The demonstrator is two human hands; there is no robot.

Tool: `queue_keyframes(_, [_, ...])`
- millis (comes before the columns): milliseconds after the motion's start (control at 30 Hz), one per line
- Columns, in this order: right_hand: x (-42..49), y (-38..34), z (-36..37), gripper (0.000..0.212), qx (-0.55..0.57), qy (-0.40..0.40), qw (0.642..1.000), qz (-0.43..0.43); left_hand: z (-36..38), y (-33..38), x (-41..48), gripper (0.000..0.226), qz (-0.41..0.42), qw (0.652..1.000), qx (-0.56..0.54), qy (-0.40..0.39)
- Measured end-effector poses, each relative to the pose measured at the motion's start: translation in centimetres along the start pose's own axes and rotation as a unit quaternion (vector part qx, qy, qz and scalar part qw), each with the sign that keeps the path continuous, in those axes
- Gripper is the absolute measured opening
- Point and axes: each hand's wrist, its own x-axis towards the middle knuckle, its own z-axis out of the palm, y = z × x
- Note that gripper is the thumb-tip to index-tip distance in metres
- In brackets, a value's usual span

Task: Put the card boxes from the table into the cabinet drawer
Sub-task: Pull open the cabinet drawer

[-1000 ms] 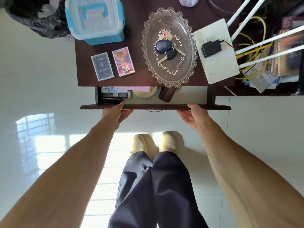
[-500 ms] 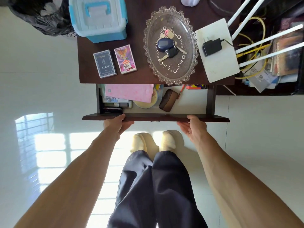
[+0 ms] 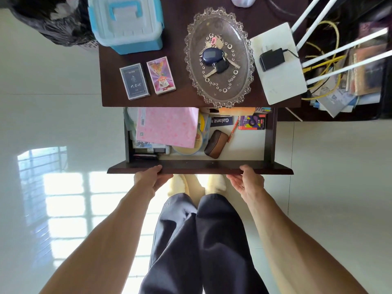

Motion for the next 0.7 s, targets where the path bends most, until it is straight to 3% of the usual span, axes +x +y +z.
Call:
queue_keyframes(233, [0.4,1.9,-1.0,0.031,0.009,0.021,1.0,0.018,-0.8,-1.7,0.3,0.022,-0.015,1.0,0.003,0.012])
queue_keyframes(433, [0.3,1.8,-1.1,0.032,-0.005,0.029,0.999,0.028,-1.0,-2.0,0.4,0.019,-0.017,0.999,0.02,0.029])
queue_keyframes(533, [0.1,1.7,-1.2,0.031,-0.148,0.065,0.987,0.008,-0.9,-2.2,0.2,0.023,-0.004,0.995,0.066,0.071])
queue_keyframes(600, [-0.2,1.8,-1.3,0.038,-0.279,0.086,0.956,-0.034,-1.3,-2.2,-0.3,0.032,0.006,0.99,0.106,0.091])
queue_keyframes(700, [-1.3,1.3,-0.5,0.035,-0.365,0.074,0.925,-0.074,-2.0,-1.0,-1.5,0.039,0.021,0.982,0.177,0.061])
